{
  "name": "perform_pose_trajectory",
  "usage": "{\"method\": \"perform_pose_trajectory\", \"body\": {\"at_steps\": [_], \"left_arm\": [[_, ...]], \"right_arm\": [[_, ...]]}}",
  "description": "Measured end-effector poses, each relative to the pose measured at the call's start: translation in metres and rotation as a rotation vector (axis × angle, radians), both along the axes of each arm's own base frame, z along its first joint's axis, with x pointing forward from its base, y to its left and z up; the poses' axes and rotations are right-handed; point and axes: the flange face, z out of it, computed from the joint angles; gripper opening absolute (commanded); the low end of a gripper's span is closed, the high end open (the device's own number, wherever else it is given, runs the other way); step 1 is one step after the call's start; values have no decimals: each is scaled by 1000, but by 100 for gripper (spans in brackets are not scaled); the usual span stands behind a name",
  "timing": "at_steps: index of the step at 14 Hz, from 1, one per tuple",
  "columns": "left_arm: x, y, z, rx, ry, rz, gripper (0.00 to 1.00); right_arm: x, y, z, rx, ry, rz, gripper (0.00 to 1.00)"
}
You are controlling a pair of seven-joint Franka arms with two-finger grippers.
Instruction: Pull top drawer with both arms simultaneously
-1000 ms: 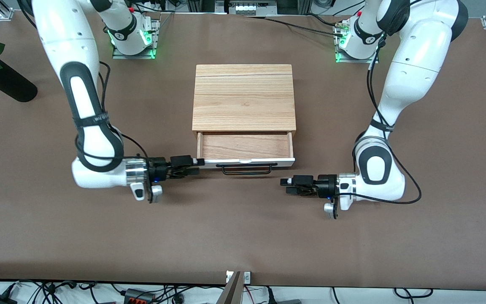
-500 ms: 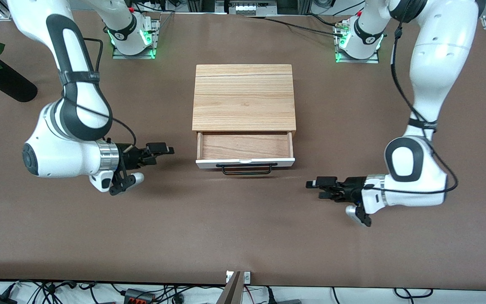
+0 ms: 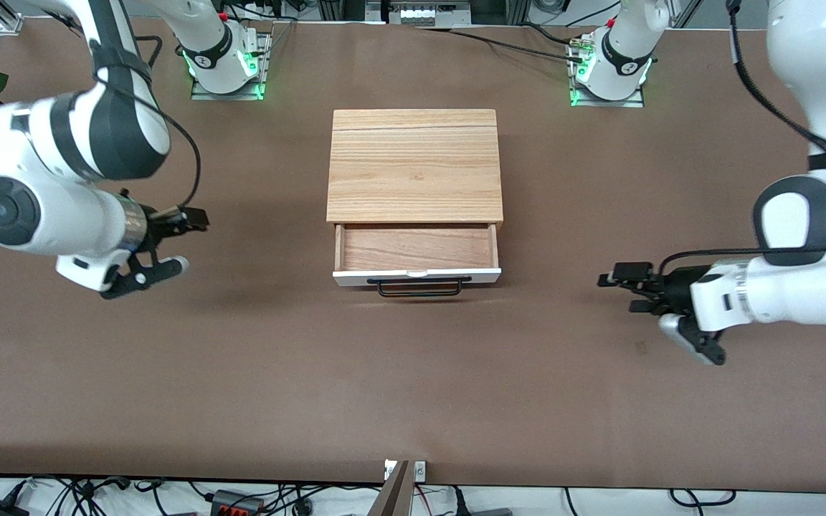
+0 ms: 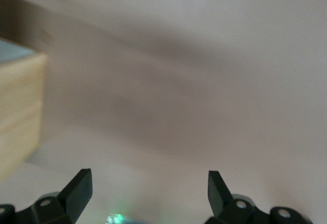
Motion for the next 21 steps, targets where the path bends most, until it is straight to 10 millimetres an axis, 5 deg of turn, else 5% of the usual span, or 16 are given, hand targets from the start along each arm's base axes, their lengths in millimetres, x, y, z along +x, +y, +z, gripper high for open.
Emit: {"method": "perform_pose_trajectory", "body": {"at_steps": [3,5,7,9,11,15,21], "left_arm": [[-18,12,40,165,28,32,100],[-24,24,70,201,9,65,100],[-29,54,103,256,1,144,100],[-39,74,131,381,10,297,100],[-49,59,149,453,14,356,100],[-57,30,152,480,20,351,100],[-115,-2,151,550,-50,308,100]], "right_arm": [[-27,-11,74,-50,-1,-84,100],[-40,-25,105,-38,-34,-149,100],[-45,-44,107,-18,-84,-206,100],[-47,-64,87,4,-193,-242,100],[-57,-84,76,9,-257,-272,100],[-76,-108,108,14,-291,-323,100],[-79,-131,108,87,-269,-443,100]]}}
